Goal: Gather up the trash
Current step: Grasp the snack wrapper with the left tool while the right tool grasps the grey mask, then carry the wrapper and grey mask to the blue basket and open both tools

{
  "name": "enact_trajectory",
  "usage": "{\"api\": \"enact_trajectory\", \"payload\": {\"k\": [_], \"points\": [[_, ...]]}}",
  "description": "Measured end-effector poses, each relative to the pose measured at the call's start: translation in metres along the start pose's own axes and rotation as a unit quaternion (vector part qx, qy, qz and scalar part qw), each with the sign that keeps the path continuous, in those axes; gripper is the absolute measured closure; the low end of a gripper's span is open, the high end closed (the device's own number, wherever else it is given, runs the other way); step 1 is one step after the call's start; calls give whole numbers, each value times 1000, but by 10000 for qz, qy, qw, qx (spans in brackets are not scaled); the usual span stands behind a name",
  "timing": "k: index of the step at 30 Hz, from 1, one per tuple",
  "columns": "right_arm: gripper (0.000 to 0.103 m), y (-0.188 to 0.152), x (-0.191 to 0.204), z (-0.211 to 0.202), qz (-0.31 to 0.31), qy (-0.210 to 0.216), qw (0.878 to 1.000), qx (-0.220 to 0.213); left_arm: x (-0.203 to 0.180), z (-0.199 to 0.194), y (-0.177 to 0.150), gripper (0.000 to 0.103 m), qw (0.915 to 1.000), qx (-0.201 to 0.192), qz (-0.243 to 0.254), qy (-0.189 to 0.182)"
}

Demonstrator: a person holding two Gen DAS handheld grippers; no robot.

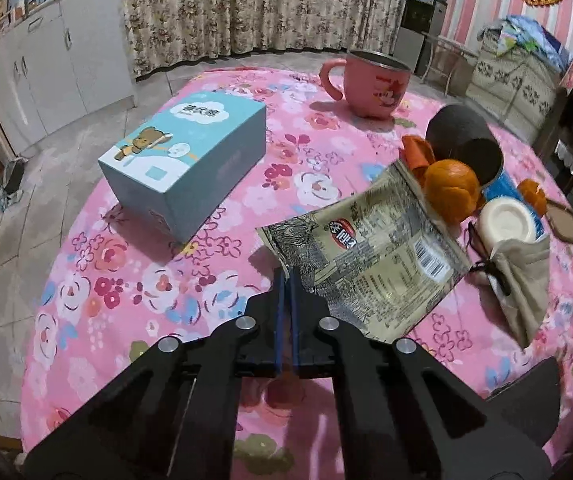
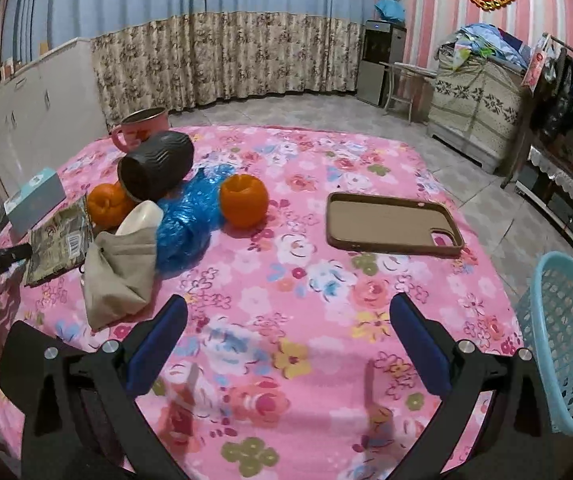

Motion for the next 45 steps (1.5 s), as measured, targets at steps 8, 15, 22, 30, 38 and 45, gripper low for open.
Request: {"api": "enact_trajectory", "payload": {"k": [8,15,22,30,38,45], "points": [[4,5,39,-1,-391,90,9992,-10,10,-39,7,103,9989,-468,-41,-28],[5,9,82,14,-688,459,9964,171,21,-68,8,103,9970,-765,-90,-58],[40,-1,115,42,-968,793,9899,667,26,-67,5,103,9972,-736,-100,-9],[74,-1,113,27,-925,1374,9847,534,17,-80,8,103,9964,-846,-27,43],[75,7,65,-7,-535,1549,9863,193,-15,-106,13,103,9940,-1060,250,91],[74,11,-1,-32,-53,1370,9905,-80,-59,-138,18,103,9894,-1333,579,68]]}}
Point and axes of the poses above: each gripper's, at about its wrist camera, not at the fingertips, and z roughly the way its jaws point, x to its left, y to its top, the point moved 10 cm from there along z, roughly the way its jaws point, and after that the axes turned 15 degrees about x, right-handed, at the moved point
